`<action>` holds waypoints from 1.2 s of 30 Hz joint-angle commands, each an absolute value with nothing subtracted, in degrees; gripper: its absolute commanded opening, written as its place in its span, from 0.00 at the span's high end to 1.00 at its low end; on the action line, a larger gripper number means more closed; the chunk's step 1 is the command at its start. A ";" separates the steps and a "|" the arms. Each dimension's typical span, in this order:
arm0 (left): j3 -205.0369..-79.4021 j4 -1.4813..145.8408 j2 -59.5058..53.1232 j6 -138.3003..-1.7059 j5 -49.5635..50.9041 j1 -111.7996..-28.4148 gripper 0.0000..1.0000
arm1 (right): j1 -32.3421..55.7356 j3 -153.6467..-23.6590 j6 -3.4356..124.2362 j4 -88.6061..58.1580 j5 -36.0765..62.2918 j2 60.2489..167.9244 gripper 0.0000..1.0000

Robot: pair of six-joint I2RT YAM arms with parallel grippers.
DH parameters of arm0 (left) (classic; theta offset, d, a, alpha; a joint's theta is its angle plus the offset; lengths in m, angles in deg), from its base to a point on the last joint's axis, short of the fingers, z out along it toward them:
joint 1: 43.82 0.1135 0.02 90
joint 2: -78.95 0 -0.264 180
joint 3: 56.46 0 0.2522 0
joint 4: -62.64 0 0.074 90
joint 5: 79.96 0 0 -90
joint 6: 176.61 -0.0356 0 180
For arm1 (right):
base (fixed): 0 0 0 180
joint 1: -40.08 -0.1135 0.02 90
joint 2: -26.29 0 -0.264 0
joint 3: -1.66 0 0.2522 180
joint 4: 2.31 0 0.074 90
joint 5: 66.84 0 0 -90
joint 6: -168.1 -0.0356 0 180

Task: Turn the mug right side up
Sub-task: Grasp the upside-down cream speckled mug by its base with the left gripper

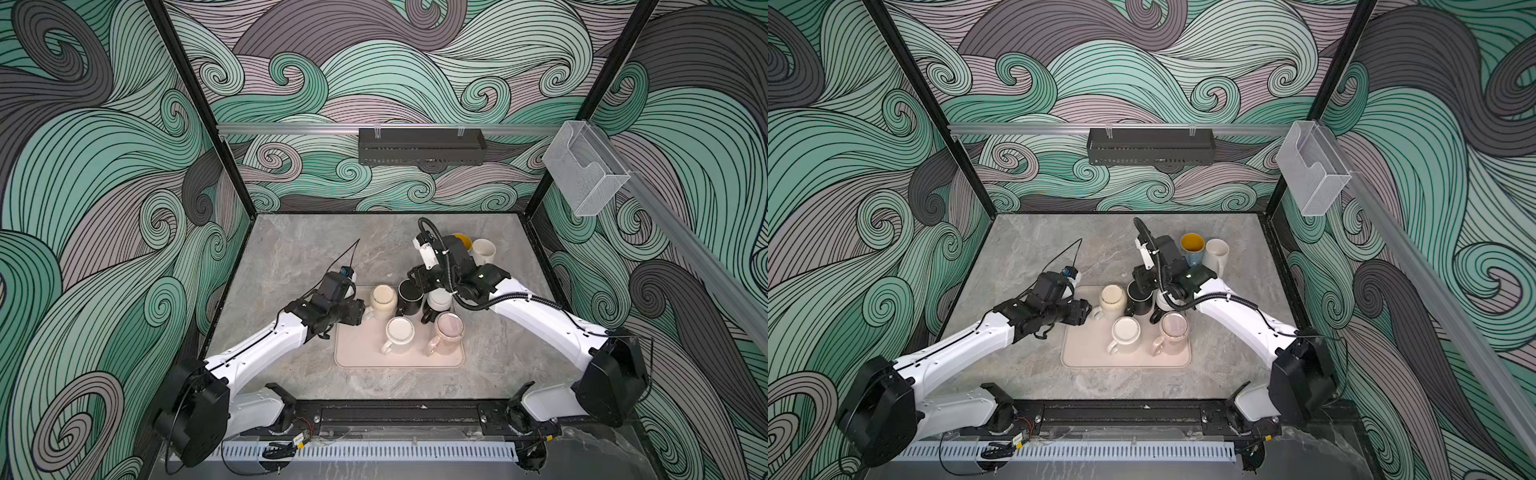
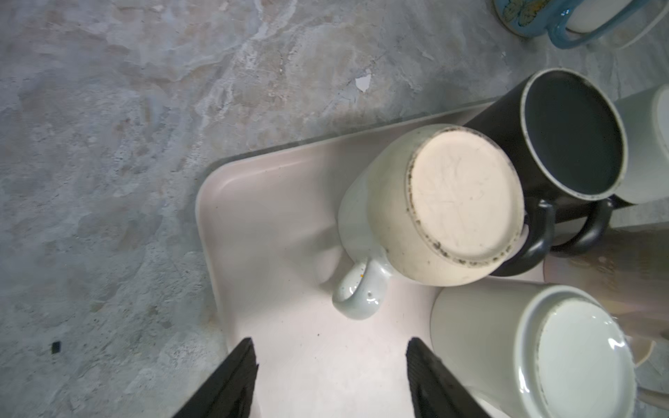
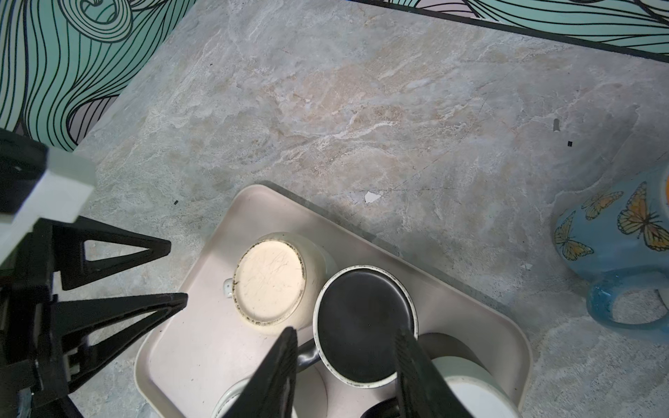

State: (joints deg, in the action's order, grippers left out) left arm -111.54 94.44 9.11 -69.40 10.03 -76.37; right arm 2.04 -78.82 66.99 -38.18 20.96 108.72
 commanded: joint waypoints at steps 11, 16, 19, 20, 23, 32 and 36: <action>-116.35 91.30 -0.94 -78.21 0.73 -78.09 0.39 | 1.34 -81.08 68.08 -41.21 21.48 107.58 0.55; -117.08 91.17 -4.30 -78.79 0.55 -78.53 0.40 | 1.39 -80.75 67.99 -40.94 21.58 107.80 0.55; -116.93 90.58 -5.33 -78.74 0.55 -78.70 0.41 | 1.41 -80.65 68.07 -40.73 21.62 108.10 0.55; -117.02 90.39 -5.65 -78.67 0.42 -78.86 0.41 | 1.34 -80.72 68.08 -40.79 21.69 108.30 0.55; -117.15 90.76 -6.69 -78.66 0.85 -79.40 0.44 | 1.40 -81.01 68.00 -40.99 21.53 108.61 0.55; -118.36 93.21 -8.06 -79.91 6.54 -80.80 0.53 | 1.35 -80.83 67.40 -40.51 21.45 108.81 0.55; -119.12 93.65 -9.00 -80.63 9.25 -81.60 0.54 | 1.40 -80.74 67.05 -40.46 21.32 108.82 0.55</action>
State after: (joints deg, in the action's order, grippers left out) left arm -116.83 91.99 -8.01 -78.97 5.81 -80.77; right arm 1.67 -80.46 67.14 -40.61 20.88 108.70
